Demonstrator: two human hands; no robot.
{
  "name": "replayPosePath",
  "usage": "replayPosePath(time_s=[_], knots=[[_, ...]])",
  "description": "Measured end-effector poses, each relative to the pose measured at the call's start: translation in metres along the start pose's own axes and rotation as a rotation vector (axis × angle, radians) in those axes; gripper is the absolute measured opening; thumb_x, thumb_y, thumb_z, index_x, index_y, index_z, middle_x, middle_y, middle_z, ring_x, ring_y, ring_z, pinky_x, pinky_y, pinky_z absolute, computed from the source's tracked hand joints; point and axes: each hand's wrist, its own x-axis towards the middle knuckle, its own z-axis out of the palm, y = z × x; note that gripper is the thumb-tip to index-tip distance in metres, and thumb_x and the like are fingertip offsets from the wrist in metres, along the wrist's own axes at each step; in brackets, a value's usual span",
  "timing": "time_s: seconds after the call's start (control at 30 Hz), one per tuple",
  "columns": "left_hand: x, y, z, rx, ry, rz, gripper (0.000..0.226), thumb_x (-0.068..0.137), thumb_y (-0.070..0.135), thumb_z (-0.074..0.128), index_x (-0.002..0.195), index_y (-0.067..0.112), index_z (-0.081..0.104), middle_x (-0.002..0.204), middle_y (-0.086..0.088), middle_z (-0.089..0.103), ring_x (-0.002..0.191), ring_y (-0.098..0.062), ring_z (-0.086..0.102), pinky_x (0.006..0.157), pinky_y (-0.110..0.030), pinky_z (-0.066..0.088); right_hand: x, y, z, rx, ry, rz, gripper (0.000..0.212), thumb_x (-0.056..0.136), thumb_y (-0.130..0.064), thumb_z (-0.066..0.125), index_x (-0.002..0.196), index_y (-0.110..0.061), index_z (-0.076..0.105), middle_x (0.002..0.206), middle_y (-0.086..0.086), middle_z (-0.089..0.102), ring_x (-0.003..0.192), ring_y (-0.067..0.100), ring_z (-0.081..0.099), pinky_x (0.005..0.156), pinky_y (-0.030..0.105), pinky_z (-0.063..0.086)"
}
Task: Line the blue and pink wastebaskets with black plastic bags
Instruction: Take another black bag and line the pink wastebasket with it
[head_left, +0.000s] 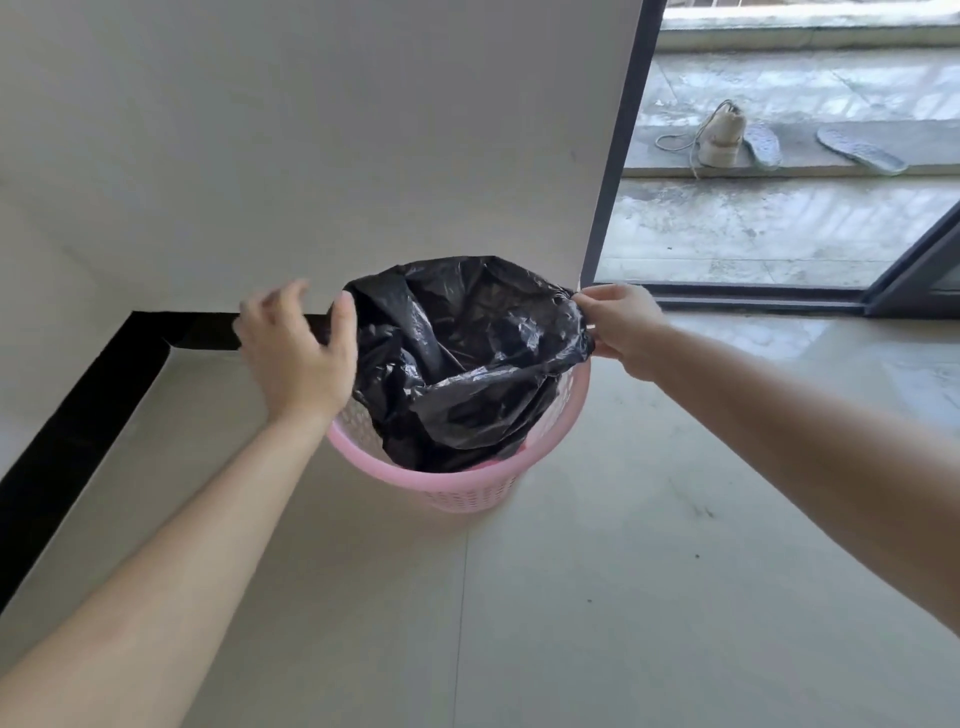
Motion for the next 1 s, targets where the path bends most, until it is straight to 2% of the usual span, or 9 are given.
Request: replayPosePath(time_s=[0.07,0.17,0.23,0.33,0.4,0.6,0.7,0.83,1.0], knots=[[-0.012,0.025,-0.008,0.081,0.051,0.315,0.036,0.090,0.046,0.057,0.110,0.018,0.065,0.119,-0.006,0.059,0.113,-0.030,0.050,0.091,-0.040,0.036,0.000,0.006,0.002,0.081,0.031,0.016,0.029,0.094,-0.024,0.068,0.121,-0.013,0.063,0.112,0.010,0.071,0.088,0.019,0.072,0.069,0.034,0.063],[-0.043,0.056,-0.007,0.136,-0.324,0.460,0.044,0.092,0.062,0.042,0.106,0.029,0.066,0.107,0.011,0.066,0.113,-0.014,0.054,0.103,-0.047,0.023,-0.010,0.015,0.007,0.184,0.074,0.007,0.025,0.096,-0.022,0.066,0.119,-0.013,0.064,0.107,0.007,0.071,0.080,0.016,0.070,0.058,0.025,0.060],[-0.064,0.060,0.000,0.196,-0.477,0.528,0.056,0.092,0.069,0.030,0.098,0.029,0.068,0.086,0.011,0.068,0.099,-0.011,0.059,0.109,-0.050,0.013,-0.019,0.019,0.009,0.199,0.102,-0.010,0.024,0.096,-0.025,0.064,0.117,-0.013,0.067,0.101,0.005,0.072,0.078,0.015,0.067,0.067,0.029,0.062],[-0.083,0.052,0.009,0.206,-0.339,0.685,0.052,0.095,0.058,0.040,0.071,0.021,0.068,0.058,0.007,0.062,0.066,-0.019,0.059,0.093,-0.044,0.032,-0.035,0.018,0.007,0.124,0.080,0.080,0.044,0.093,-0.057,0.057,0.114,-0.018,0.060,0.101,-0.002,0.065,0.088,0.013,0.063,0.084,0.037,0.054],[-0.084,0.051,0.014,0.175,-0.243,0.717,0.047,0.095,0.047,0.049,0.060,0.018,0.064,0.052,0.004,0.060,0.055,-0.023,0.056,0.078,-0.040,0.037,-0.044,0.020,0.002,0.048,0.039,0.158,0.062,0.084,-0.072,0.056,0.111,-0.016,0.058,0.100,-0.001,0.062,0.088,0.016,0.061,0.080,0.034,0.050],[-0.083,0.064,0.018,0.109,-0.003,0.838,0.052,0.098,0.031,0.054,0.050,0.016,0.042,0.042,0.002,0.040,0.043,-0.024,0.038,0.065,-0.039,0.040,-0.047,0.027,-0.001,0.030,0.093,-0.071,0.017,0.097,-0.030,0.062,0.095,-0.020,0.076,0.092,0.007,0.075,0.065,0.013,0.065,0.055,0.022,0.054],[-0.077,0.067,0.024,0.091,0.051,0.898,0.050,0.097,0.037,0.058,0.053,0.013,0.048,0.045,0.000,0.041,0.044,-0.024,0.039,0.062,-0.039,0.042,-0.041,0.017,0.000,0.090,0.167,-0.102,0.022,0.097,-0.024,0.058,0.088,-0.012,0.075,0.085,0.006,0.073,0.063,0.013,0.068,0.062,0.025,0.061],[-0.078,0.063,0.024,0.044,0.061,0.881,0.048,0.092,0.049,0.059,0.060,0.013,0.058,0.051,-0.001,0.044,0.045,-0.021,0.045,0.043,-0.034,0.036,-0.042,0.011,0.008,0.546,0.172,0.154,0.019,0.095,-0.020,0.049,0.083,-0.011,0.062,0.068,0.001,0.068,0.056,0.014,0.062,0.054,0.025,0.055],[-0.088,0.056,0.018,0.033,0.108,0.936,0.044,0.085,0.053,0.067,0.067,0.013,0.064,0.054,0.000,0.046,0.047,-0.018,0.046,0.037,-0.032,0.035,-0.049,0.032,0.005,0.692,-0.105,0.230,0.038,0.098,-0.039,0.051,0.110,-0.009,0.069,0.097,0.010,0.076,0.075,0.023,0.074,0.061,0.030,0.061]])
